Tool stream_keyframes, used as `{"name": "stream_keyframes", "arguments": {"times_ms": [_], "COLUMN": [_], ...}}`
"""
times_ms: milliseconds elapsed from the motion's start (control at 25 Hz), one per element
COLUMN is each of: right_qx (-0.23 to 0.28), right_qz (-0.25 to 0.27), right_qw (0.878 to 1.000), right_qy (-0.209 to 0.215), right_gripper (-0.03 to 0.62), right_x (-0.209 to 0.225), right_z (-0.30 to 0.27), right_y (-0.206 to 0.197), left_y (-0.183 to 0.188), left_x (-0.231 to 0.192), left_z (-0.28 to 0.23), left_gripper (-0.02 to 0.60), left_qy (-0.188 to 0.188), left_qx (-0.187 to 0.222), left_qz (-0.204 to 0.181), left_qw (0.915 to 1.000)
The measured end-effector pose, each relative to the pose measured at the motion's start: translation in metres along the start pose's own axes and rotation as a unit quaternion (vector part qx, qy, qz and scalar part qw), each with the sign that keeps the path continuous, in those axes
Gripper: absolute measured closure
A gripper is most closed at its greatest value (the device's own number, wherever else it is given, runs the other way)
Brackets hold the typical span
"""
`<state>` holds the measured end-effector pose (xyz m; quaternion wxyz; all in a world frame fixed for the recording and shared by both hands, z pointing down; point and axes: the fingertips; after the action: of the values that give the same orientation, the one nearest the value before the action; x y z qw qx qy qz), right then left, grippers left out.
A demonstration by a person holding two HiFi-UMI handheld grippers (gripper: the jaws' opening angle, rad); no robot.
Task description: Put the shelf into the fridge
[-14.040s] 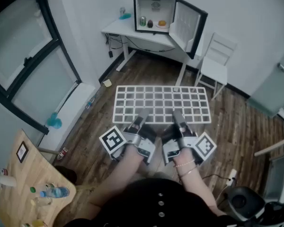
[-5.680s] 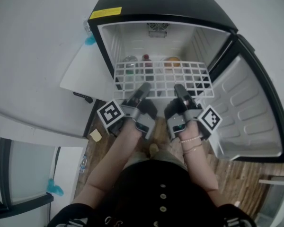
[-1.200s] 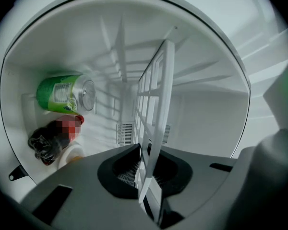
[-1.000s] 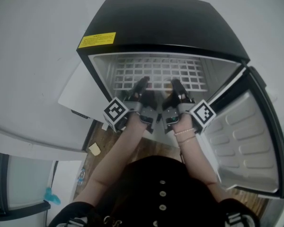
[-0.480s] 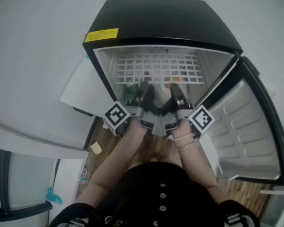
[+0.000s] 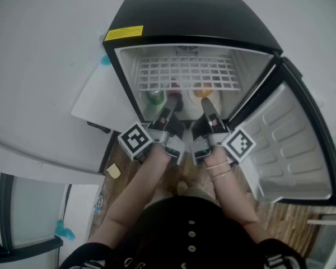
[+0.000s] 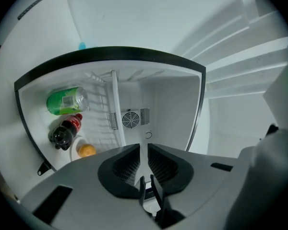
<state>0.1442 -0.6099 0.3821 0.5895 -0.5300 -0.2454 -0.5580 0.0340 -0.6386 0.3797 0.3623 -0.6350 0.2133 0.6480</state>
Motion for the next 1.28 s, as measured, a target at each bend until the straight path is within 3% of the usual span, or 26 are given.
{"name": "stream_keyframes", "arguments": {"times_ms": [280,480,680,800,1040,1280], "right_qx": [-0.043,-0.073,-0.098,-0.111,-0.128,-0.143], "right_qz": [0.085,0.137,0.172,0.195,0.243,0.317], "right_qw": [0.995,0.988,0.980,0.974,0.961,0.938], "right_qy": [0.005,0.020,0.029,0.028,0.024,0.012], "right_gripper": [0.583,0.585,0.586,0.586,0.586,0.586], "right_x": [-0.023,-0.035,-0.044,-0.047,-0.050,-0.050], "right_z": [0.006,0.006,0.004,0.003,0.004,0.004], "right_y": [-0.008,-0.013,-0.021,-0.022,-0.021,-0.023], "left_y": [-0.016,-0.022,-0.027,-0.030,-0.037,-0.036], "left_x": [0.010,0.010,0.019,0.018,0.025,0.024], "left_z": [0.009,0.015,0.014,0.014,0.012,0.011], "left_gripper": [0.574,0.574,0.574,0.574,0.575,0.575], "left_qy": [-0.009,0.017,0.008,0.023,0.032,0.053], "left_qx": [-0.037,-0.057,-0.074,-0.080,-0.080,-0.069], "left_qz": [-0.063,-0.148,-0.244,-0.291,-0.363,-0.432], "left_qw": [0.9973,0.9872,0.9668,0.9531,0.9280,0.8975]}}
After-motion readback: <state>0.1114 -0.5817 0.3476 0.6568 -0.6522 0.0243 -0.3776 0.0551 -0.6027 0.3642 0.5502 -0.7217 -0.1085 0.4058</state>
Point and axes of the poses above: the fingertips, and each gripper's own axes: z backward along the fingers, x to its right, y out of its top, and after that the axes turned 10 degrees about y, right-handed
